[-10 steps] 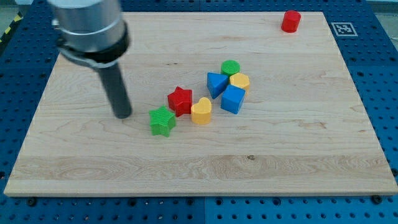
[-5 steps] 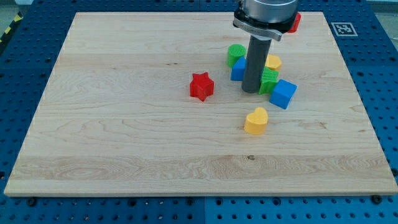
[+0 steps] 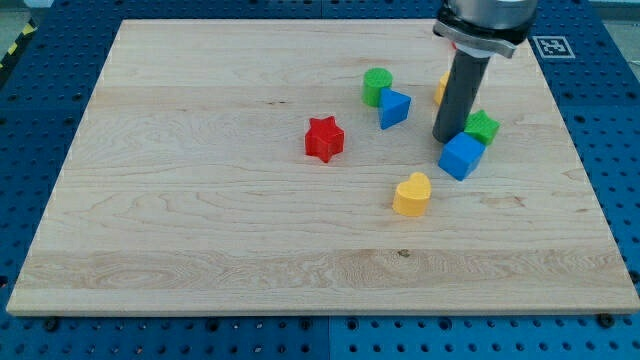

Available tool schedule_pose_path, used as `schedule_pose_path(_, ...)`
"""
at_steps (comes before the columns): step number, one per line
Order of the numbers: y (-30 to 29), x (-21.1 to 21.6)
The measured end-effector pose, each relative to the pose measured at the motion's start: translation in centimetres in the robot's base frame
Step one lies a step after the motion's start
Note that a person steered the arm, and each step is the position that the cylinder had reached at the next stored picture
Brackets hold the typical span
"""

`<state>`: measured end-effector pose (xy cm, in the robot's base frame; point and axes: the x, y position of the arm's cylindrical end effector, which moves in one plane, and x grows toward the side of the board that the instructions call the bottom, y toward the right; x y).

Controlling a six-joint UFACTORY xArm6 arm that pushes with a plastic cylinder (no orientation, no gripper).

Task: Separate the green star from the group of blocks

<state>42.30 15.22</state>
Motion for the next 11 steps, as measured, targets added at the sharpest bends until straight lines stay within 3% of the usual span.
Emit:
schedule_pose_path(3,2.8,3.7)
schedule_pose_path(4,6.7,2.1)
schedule_pose_path(5,6.4,-0.8)
schedule_pose_path(7,7.7,0.5)
schedule_pose_path(9,0.7,3.1)
schedule_pose_path(11,2.8,-5.5)
